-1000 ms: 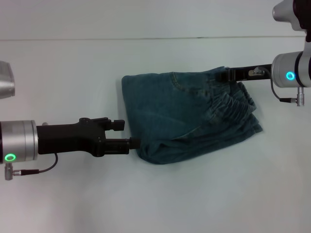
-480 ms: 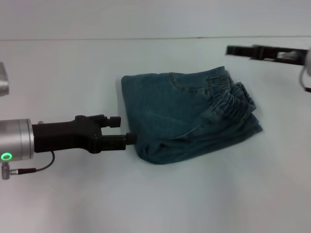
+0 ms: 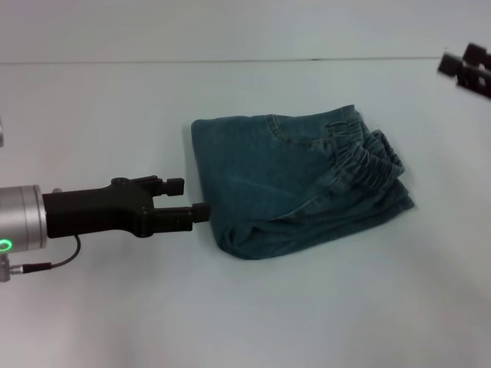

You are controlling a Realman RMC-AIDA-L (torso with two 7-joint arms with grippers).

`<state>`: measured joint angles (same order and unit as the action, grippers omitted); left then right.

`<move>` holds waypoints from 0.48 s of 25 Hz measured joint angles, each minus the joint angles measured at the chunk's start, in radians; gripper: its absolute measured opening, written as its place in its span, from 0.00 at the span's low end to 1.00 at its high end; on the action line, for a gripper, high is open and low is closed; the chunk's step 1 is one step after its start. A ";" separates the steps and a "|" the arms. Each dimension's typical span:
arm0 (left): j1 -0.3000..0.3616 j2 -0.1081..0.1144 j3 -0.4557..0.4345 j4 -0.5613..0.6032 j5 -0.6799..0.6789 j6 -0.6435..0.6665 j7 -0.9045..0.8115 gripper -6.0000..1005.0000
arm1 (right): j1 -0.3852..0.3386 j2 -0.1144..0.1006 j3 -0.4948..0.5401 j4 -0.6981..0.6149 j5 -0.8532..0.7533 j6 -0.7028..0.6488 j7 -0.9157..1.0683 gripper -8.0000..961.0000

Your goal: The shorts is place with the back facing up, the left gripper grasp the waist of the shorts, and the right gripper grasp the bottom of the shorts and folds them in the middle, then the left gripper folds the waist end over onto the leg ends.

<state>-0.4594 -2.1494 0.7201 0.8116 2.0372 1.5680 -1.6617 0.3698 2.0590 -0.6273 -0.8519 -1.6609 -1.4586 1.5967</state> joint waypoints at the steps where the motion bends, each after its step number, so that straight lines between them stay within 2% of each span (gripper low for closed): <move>1: 0.000 0.000 0.000 0.000 0.002 -0.001 0.000 0.84 | -0.008 -0.008 -0.002 0.000 -0.017 -0.039 -0.023 0.85; 3: 0.001 0.000 0.000 0.000 0.005 -0.003 0.000 0.84 | -0.014 -0.021 -0.007 0.000 -0.095 -0.133 -0.057 0.85; 5: 0.001 0.000 -0.001 0.000 0.006 -0.003 0.000 0.84 | -0.003 -0.023 -0.007 -0.013 -0.240 -0.251 -0.076 0.84; 6: 0.001 0.001 -0.001 0.000 0.006 -0.002 0.001 0.84 | -0.003 -0.023 -0.007 -0.013 -0.240 -0.251 -0.076 0.84; 8: 0.001 0.001 -0.001 0.000 0.006 -0.003 0.001 0.84 | 0.002 -0.016 -0.007 -0.017 -0.310 -0.288 -0.109 0.84; 10: 0.001 0.003 -0.001 0.001 0.006 -0.005 0.001 0.84 | 0.001 0.002 -0.002 -0.017 -0.365 -0.279 -0.162 0.84; 12: 0.002 0.004 -0.001 0.001 0.007 -0.005 0.001 0.84 | -0.003 0.009 0.003 -0.017 -0.380 -0.258 -0.174 0.83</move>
<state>-0.4579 -2.1454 0.7194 0.8127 2.0439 1.5629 -1.6612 0.3669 2.0683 -0.6243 -0.8684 -2.0406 -1.7165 1.4227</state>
